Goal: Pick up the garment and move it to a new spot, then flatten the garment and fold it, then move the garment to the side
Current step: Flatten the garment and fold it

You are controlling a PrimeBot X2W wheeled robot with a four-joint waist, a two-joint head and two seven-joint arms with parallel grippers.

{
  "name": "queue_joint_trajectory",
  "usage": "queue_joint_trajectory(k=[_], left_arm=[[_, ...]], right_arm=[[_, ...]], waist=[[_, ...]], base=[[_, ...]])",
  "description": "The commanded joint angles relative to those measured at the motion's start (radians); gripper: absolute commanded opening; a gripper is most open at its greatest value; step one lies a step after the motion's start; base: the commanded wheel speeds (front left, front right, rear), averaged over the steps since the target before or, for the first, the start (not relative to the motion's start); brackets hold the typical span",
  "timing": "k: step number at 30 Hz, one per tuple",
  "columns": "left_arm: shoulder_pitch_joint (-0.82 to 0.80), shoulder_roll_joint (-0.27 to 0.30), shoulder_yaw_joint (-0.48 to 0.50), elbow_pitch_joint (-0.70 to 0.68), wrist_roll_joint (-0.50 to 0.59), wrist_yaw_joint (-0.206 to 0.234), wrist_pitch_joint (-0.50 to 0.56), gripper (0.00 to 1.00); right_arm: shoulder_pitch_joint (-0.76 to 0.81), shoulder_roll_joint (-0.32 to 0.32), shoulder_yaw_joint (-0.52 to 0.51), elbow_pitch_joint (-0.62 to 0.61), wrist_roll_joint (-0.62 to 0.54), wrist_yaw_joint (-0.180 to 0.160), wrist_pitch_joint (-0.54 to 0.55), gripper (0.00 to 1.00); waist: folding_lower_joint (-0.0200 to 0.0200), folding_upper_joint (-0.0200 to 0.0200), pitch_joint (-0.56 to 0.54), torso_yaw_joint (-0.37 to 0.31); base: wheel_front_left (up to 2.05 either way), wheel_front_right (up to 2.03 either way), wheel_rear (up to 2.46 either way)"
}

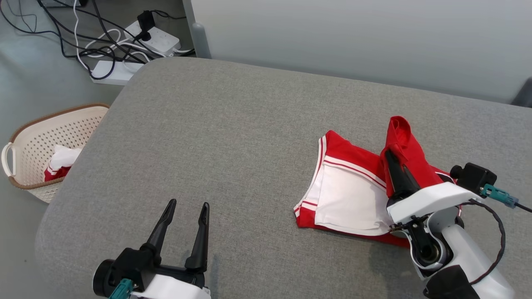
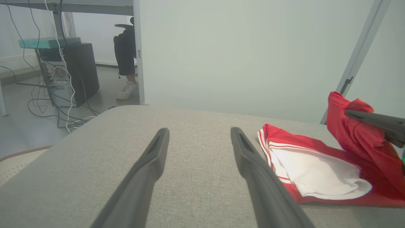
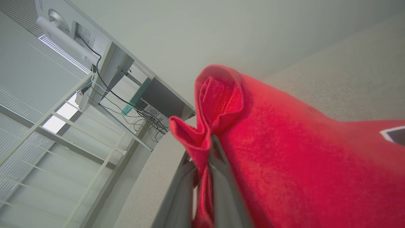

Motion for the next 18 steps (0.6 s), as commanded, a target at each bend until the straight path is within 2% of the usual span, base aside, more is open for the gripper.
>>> queue_joint_trajectory(k=[1, 7, 13, 18], left_arm=[[-0.022, 0.002, 0.026, -0.024, -0.009, 0.01, -0.01, 1.0], [-0.03, 0.002, 0.011, -0.021, -0.015, 0.013, -0.01, 1.0], [-0.037, 0.002, 0.0, -0.015, -0.038, 0.02, -0.01, 1.0], [-0.044, 0.002, -0.02, -0.009, -0.045, 0.025, -0.01, 1.0]], right_arm=[[-0.043, 0.014, 0.019, -0.019, -0.009, 0.002, -0.014, 0.0], [-0.086, 0.032, 0.032, 0.033, -0.019, 0.002, -0.031, 0.0], [-0.12, 0.041, 0.064, 0.137, -0.04, 0.002, -0.052, 0.0], [-0.139, 0.042, 0.124, 0.176, 0.019, 0.002, -0.07, 0.0]], waist=[[0.0, 0.0, 0.004, 0.013], [0.0, 0.0, 0.018, 0.042], [0.0, 0.0, 0.026, 0.063], [0.0, 0.0, 0.026, 0.074]], base=[[0.0, 0.0, 0.0], [0.0, 0.0, 0.0], [0.0, 0.0, 0.0], [0.0, 0.0, 0.0]])
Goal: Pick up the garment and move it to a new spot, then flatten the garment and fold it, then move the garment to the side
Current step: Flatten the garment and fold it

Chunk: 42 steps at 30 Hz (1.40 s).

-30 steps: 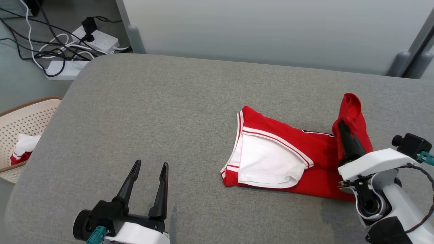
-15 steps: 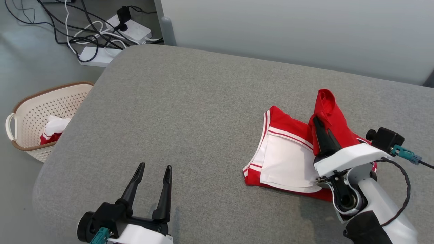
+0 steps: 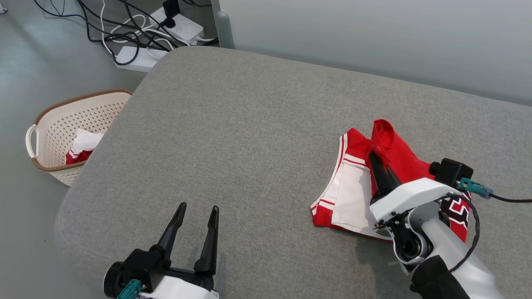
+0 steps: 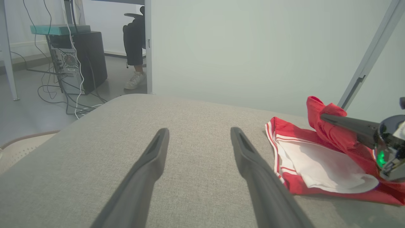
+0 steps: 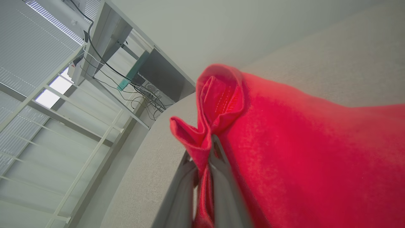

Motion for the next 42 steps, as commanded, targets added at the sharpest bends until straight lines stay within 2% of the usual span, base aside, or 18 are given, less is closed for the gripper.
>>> queue_joint_trajectory(k=[1, 9, 10, 12, 22, 27, 33, 36, 37, 42], left_arm=[[-0.04, 0.002, 0.025, -0.019, -0.008, 0.01, -0.01, 1.0], [-0.047, 0.002, 0.011, -0.005, -0.011, 0.009, -0.01, 1.0], [-0.048, 0.002, 0.01, -0.003, -0.012, 0.009, -0.01, 1.0], [-0.051, 0.002, 0.009, 0.002, -0.012, 0.008, -0.01, 1.0], [-0.044, 0.002, 0.018, 0.012, -0.005, 0.007, -0.01, 1.0], [-0.044, 0.002, 0.03, 0.006, -0.002, 0.007, -0.01, 1.0], [-0.039, 0.002, 0.052, -0.009, -0.003, 0.01, -0.01, 1.0], [-0.034, 0.002, 0.062, -0.017, -0.005, 0.013, -0.01, 1.0], [-0.031, 0.002, 0.068, -0.022, -0.003, 0.016, -0.01, 1.0], [-0.027, 0.002, 0.087, -0.028, -0.001, 0.024, -0.01, 1.0]], right_arm=[[-0.032, 0.015, 0.044, -0.016, 0.031, 0.002, -0.017, 0.0], [-0.062, 0.016, 0.172, 0.061, 0.116, 0.002, -0.041, 0.02], [-0.065, 0.016, 0.186, 0.068, 0.127, 0.002, -0.043, 0.26], [-0.069, 0.016, 0.213, 0.076, 0.153, 0.002, -0.047, 1.0], [-0.076, 0.016, 0.364, 0.023, 0.284, 0.002, -0.055, 1.0], [-0.098, 0.016, 0.349, 0.002, 0.195, 0.002, -0.056, 1.0], [-0.07, 0.015, 0.216, -0.03, -0.113, 0.002, -0.056, 1.0], [-0.027, 0.006, 0.134, -0.09, -0.285, 0.002, -0.056, 1.0], [0.014, 0.005, 0.079, -0.138, -0.381, 0.002, -0.056, 1.0], [0.116, 0.007, -0.03, -0.249, -0.567, 0.002, -0.056, 1.0]], waist=[[0.0, 0.0, -0.002, 0.001], [0.0, 0.0, -0.01, 0.011], [0.0, 0.0, -0.011, 0.012], [0.0, 0.0, -0.012, 0.014], [0.0, 0.0, -0.032, -0.006], [0.0, 0.0, -0.037, -0.033], [0.0, 0.0, -0.049, -0.083], [0.0, 0.0, -0.056, -0.113], [0.0, 0.0, -0.061, -0.134], [0.0, 0.0, -0.081, -0.189]], base=[[0.0, 0.0, 0.0], [0.0, 0.0, 0.0], [0.0, 0.0, 0.0], [0.0, 0.0, 0.0], [0.0, 0.0, 0.0], [0.0, 0.0, 0.0], [0.0, 0.0, 0.0], [0.0, 0.0, 0.0], [0.0, 0.0, 0.0], [0.0, 0.0, 0.0]])
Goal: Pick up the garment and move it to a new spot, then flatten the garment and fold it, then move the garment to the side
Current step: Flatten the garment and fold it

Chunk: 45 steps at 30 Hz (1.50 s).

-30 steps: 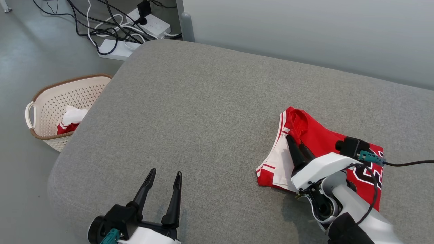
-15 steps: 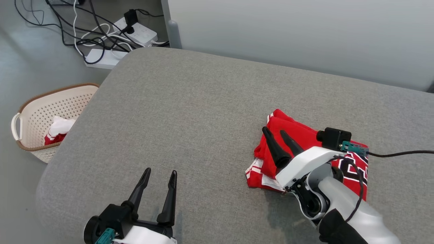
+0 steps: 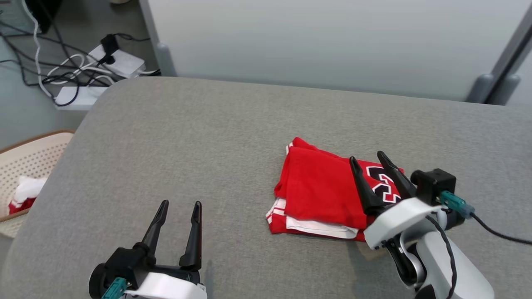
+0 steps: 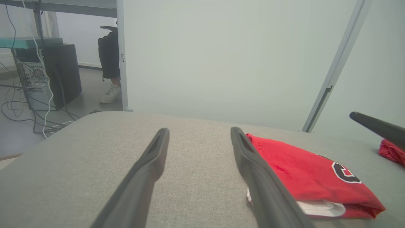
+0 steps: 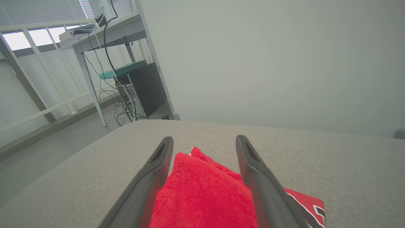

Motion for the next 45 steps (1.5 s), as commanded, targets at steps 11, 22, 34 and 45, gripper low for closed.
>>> queue_joint_trajectory(k=[11, 22, 34, 45], left_arm=[[-0.014, 0.002, 0.069, -0.025, 0.004, 0.016, -0.01, 1.0], [-0.002, 0.002, 0.091, -0.02, 0.035, 0.004, -0.01, 1.0], [0.053, 0.002, 0.104, -0.033, 0.062, -0.004, -0.01, 1.0], [0.068, 0.002, 0.109, -0.03, 0.072, -0.011, -0.01, 1.0]], right_arm=[[0.14, 0.016, -0.108, -0.184, -0.133, 0.002, -0.013, 1.0], [0.254, -0.014, -0.163, -0.261, -0.127, 0.002, -0.013, 1.0], [0.344, -0.041, -0.195, -0.297, -0.122, 0.002, -0.013, 1.0], [0.37, -0.032, -0.203, -0.293, -0.127, 0.002, -0.013, 1.0]], waist=[[0.0, 0.0, -0.05, -0.131], [0.0, 0.0, -0.061, -0.174], [0.0, 0.0, -0.084, -0.177], [0.0, 0.0, -0.103, -0.161]], base=[[0.0, 0.0, 0.0], [0.0, 0.0, 0.0], [0.0, 0.0, 0.0], [0.0, 0.0, 0.0]])
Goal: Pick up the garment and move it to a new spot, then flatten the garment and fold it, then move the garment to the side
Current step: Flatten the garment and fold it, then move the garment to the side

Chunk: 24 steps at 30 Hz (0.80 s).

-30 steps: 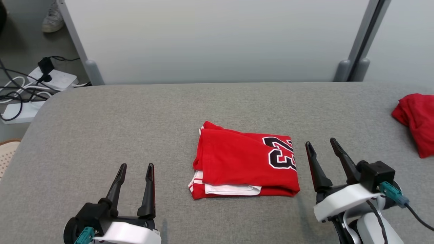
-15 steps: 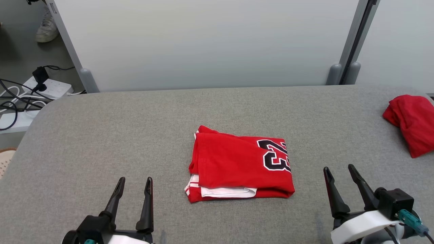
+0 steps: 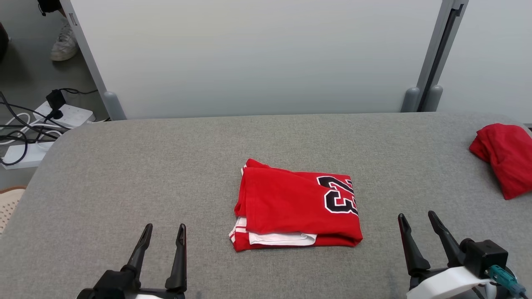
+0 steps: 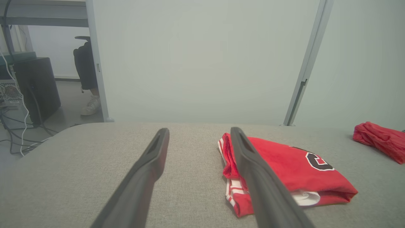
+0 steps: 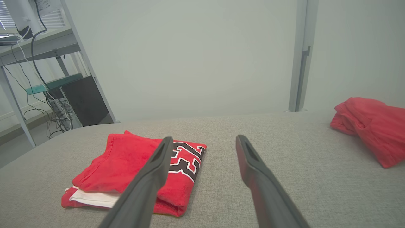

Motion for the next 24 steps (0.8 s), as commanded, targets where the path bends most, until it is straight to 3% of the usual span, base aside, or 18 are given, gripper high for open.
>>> queue_joint_trajectory(k=[1, 15, 24], left_arm=[[-0.021, 0.002, 0.031, -0.027, 0.009, -0.003, -0.01, 1.0], [-0.02, 0.002, 0.021, -0.03, 0.013, -0.004, -0.01, 1.0], [-0.035, 0.002, 0.01, -0.027, 0.016, -0.007, -0.01, 1.0]], right_arm=[[-0.012, -0.005, 0.016, -0.025, -0.003, 0.002, -0.013, 1.0], [-0.043, -0.002, 0.036, 0.037, 0.056, 0.002, -0.013, 1.0], [-0.179, -0.01, 0.131, 0.215, 0.366, 0.002, 0.011, 1.0]], waist=[[0.0, 0.0, -0.002, 0.005], [0.0, 0.0, 0.007, 0.032], [0.0, 0.0, 0.035, 0.059]], base=[[0.0, 0.0, 0.0], [0.0, 0.0, 0.0], [0.0, 0.0, 0.0]])
